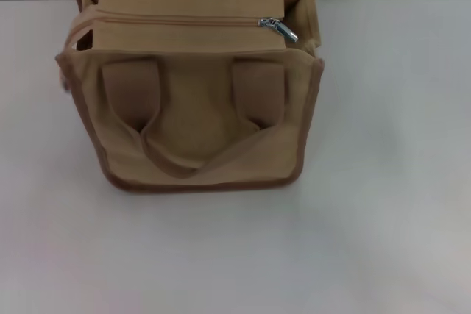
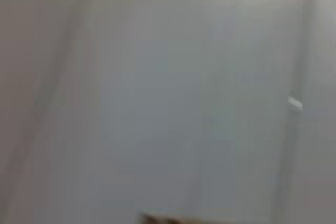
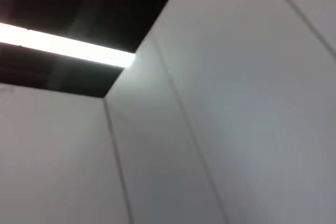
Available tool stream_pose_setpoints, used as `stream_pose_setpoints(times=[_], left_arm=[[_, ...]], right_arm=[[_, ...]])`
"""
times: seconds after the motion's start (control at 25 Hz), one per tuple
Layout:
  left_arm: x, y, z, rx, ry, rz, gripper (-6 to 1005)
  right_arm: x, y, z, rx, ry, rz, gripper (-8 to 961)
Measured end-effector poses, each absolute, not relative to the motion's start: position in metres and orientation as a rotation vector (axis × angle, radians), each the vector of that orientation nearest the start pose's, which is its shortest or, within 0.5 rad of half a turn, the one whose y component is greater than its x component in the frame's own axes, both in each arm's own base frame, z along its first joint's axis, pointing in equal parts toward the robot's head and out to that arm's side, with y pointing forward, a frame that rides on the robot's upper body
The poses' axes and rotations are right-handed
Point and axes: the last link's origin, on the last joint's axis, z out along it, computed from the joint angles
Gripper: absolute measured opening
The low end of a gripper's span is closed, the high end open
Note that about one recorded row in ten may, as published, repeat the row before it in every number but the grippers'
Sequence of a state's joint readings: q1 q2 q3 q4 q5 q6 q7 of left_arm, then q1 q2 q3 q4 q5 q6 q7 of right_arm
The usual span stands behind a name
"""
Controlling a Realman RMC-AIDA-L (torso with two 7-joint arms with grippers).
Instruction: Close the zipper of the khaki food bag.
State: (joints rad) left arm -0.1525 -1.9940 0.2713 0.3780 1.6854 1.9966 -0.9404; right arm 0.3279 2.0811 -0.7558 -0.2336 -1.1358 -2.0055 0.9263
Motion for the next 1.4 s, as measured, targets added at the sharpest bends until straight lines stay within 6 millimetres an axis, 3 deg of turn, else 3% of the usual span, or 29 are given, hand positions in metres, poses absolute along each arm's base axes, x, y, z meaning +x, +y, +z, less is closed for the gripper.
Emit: stream_pose_setpoints(times=[0.04, 0.12, 0.2, 0.24, 0.4, 0.52, 0.6, 0.8, 1.4], left_arm=[[-0.343, 0.191, 0.08, -2.037, -0.445, -1.233, 835], [-0.333, 0.194, 0.068, -2.214, -0.393, -1.194, 835], [-0.322, 0.197, 0.047, -2.429, -0.272, -1.11, 835], [-0.322, 0.197, 0.047, -2.429, -0.272, -1.11, 836], [-0.317, 0.202, 0.025, -2.607, -0.184, -1.016, 836], [-0.316, 0.207, 0.02, -2.637, -0.189, -0.993, 836], [-0.315, 0.212, 0.016, -2.656, -0.195, -0.969, 835], [-0.313, 0.214, 0.013, -2.66, -0.191, -0.973, 835], [-0.312, 0.209, 0.005, -2.672, -0.205, -0.981, 835]], right_arm=[[0.266, 0.245, 0.036, -1.946, 0.34, 1.682, 788], [0.26, 0.244, 0.03, -2.06, 0.261, 1.64, 789], [0.254, 0.241, 0.014, -2.319, 0.141, 1.515, 789], [0.254, 0.241, 0.014, -2.319, 0.141, 1.515, 789], [0.257, 0.24, -0.014, -2.67, 0.114, 1.28, 788], [0.261, 0.242, -0.025, -2.749, 0.136, 1.187, 789], [0.265, 0.247, -0.038, -2.797, 0.181, 1.081, 789], [0.266, 0.251, -0.049, -2.826, 0.219, 1.023, 789], [0.265, 0.251, -0.053, -2.823, 0.239, 1.025, 788]])
